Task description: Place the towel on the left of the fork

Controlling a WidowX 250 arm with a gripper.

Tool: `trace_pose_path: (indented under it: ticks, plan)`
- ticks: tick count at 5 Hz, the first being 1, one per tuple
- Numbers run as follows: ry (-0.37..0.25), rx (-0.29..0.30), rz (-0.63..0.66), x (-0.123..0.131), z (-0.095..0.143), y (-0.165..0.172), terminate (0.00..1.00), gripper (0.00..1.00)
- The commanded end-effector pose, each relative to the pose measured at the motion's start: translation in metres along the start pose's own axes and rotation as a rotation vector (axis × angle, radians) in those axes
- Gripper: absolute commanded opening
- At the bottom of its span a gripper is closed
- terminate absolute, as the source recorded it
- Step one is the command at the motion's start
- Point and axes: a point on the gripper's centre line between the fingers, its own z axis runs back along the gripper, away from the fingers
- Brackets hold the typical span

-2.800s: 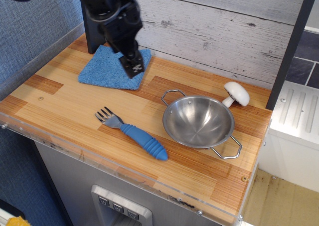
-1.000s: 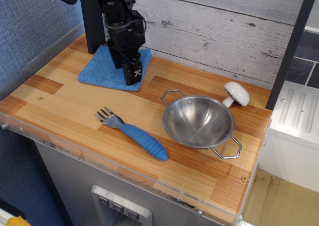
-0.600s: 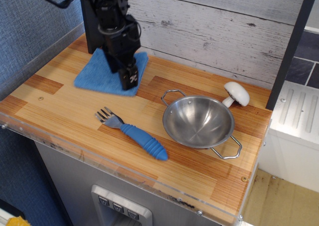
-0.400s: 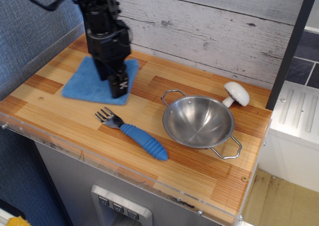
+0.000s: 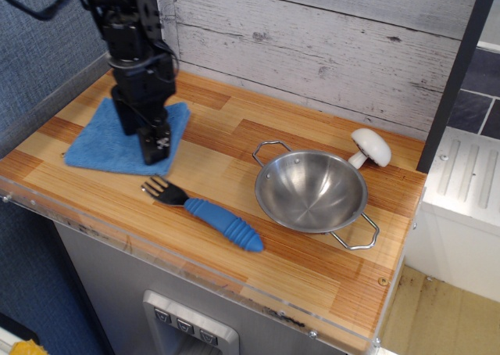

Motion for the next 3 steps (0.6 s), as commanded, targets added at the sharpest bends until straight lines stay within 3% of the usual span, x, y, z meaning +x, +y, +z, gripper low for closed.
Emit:
trace_pose_path:
  ticks: [1,3]
  plan:
    - [0.016,0.046,0.045,-0.027,0.017,0.001,0.0,1.0]
    - [0.06,0.06,0.083,-0.047,0.022,-0.007,0.0,1.0]
